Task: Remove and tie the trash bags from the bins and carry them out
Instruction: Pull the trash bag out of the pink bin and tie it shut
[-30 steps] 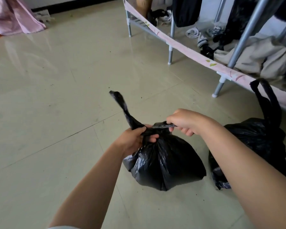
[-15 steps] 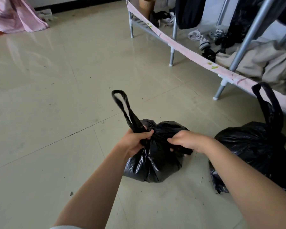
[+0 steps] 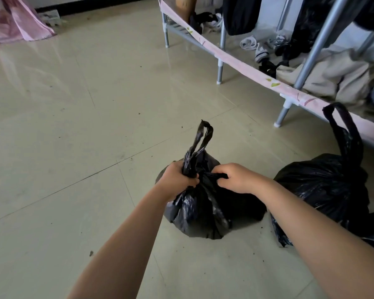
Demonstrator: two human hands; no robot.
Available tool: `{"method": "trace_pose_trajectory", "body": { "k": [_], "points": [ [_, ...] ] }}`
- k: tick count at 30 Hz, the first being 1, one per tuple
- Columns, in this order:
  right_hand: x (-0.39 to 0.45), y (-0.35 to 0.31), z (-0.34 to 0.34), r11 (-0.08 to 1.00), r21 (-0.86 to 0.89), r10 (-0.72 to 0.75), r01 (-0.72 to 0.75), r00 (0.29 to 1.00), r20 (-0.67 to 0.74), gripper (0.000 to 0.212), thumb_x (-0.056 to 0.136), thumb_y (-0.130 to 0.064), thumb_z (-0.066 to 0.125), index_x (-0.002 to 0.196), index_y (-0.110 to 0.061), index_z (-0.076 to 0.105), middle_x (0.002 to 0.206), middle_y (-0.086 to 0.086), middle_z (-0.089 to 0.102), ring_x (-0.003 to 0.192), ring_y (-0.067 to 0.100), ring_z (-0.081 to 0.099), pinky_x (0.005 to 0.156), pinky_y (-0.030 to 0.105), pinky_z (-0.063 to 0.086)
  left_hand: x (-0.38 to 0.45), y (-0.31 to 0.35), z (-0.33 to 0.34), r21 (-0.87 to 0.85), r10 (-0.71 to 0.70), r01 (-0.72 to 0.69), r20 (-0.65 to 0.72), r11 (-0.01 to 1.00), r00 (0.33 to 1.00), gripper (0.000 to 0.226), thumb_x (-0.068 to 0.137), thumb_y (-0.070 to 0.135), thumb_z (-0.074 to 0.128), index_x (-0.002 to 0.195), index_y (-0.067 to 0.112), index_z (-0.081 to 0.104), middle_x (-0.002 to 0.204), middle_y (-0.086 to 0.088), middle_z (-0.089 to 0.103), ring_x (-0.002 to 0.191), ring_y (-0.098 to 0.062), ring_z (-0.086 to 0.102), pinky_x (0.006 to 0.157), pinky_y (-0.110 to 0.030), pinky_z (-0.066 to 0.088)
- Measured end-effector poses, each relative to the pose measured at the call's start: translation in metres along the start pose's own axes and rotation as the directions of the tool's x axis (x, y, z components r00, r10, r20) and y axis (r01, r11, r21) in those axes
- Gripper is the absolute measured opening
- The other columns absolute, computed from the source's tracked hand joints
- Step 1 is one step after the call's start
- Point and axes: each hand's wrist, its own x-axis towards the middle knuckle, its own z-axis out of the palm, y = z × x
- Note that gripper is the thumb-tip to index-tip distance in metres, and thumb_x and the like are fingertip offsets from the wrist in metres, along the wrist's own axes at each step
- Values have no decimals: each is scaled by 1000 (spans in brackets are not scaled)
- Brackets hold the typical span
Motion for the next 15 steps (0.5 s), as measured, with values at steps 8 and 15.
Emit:
{"method": "trace_pose_trajectory", "body": {
  "k": [8,15],
  "points": [
    [3,-15,10,993,-103,-58,60,998,17,15,87,-5,42,89,5,53,80,15,53,77,18,45,63,29,30,7,-7,4,427,176,46,-464,903,868,28,73,-8,46,91,13,50,82,-3,46,63,-22,41,52,-25,30],
    [1,0,6,999,-36,27,-27,1000,-6,34,88,-7,40,60,-27,39,63,-5,42,60,12,43,54,23,30,11,8,1,-199,-273,230,-221,952,936,29,82,-11,37,71,9,53,70,-10,51,68,-25,53,61,-26,46]
  ]
}}
